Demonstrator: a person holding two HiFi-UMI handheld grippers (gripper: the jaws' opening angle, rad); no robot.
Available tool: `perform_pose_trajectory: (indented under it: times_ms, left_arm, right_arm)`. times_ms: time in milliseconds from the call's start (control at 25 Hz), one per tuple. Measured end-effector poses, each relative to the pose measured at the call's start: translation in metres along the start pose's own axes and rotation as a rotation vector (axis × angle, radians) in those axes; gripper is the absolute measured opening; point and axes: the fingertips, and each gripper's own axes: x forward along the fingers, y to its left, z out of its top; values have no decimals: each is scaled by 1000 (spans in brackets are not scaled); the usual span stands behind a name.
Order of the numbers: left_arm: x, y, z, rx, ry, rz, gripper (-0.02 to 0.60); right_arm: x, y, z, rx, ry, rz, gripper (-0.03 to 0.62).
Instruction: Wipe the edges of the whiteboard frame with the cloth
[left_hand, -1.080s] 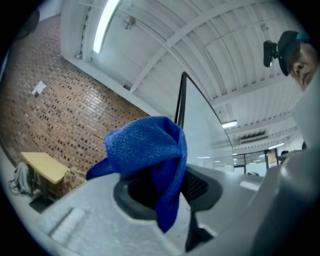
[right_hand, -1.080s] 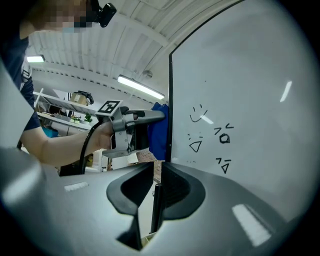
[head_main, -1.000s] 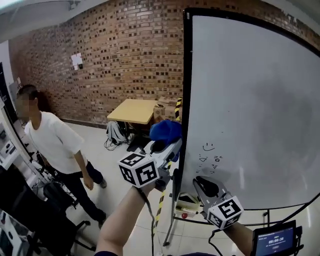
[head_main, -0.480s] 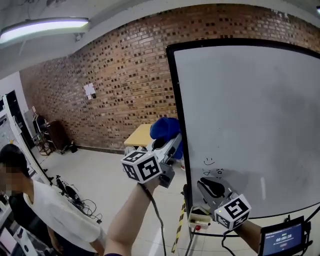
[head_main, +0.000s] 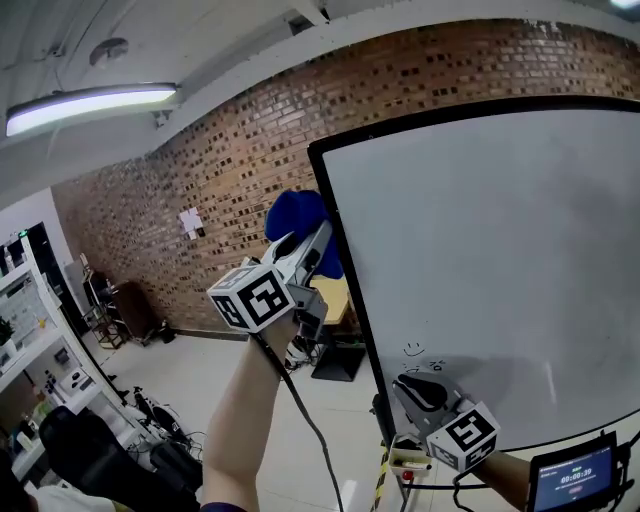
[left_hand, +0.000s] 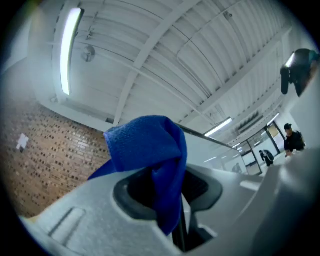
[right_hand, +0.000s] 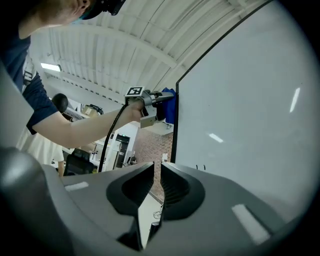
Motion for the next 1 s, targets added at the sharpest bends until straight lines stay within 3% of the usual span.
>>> perform_pose_trajectory:
  times_ms: [200,360,440,720,1000]
  left_arm:
    - [24,1,44,47,-11,10,126]
    - [29,13,70,-92,-92,29,127]
    - [30,19,79,-100,-110,51,127]
    - [51,8,102,82,-51,87,127]
    - [80,-37,122,564,92,56,127]
  right_arm:
    - [3,-4,30,-29,-53,13,46]
    - [5,9,43,-33,-97,55,46]
    - [5,12,42,-39,-96,63,44]
    - [-23,-19,36,-17,-73,6,43]
    - [-40,-44,29,7,-58,-26,41]
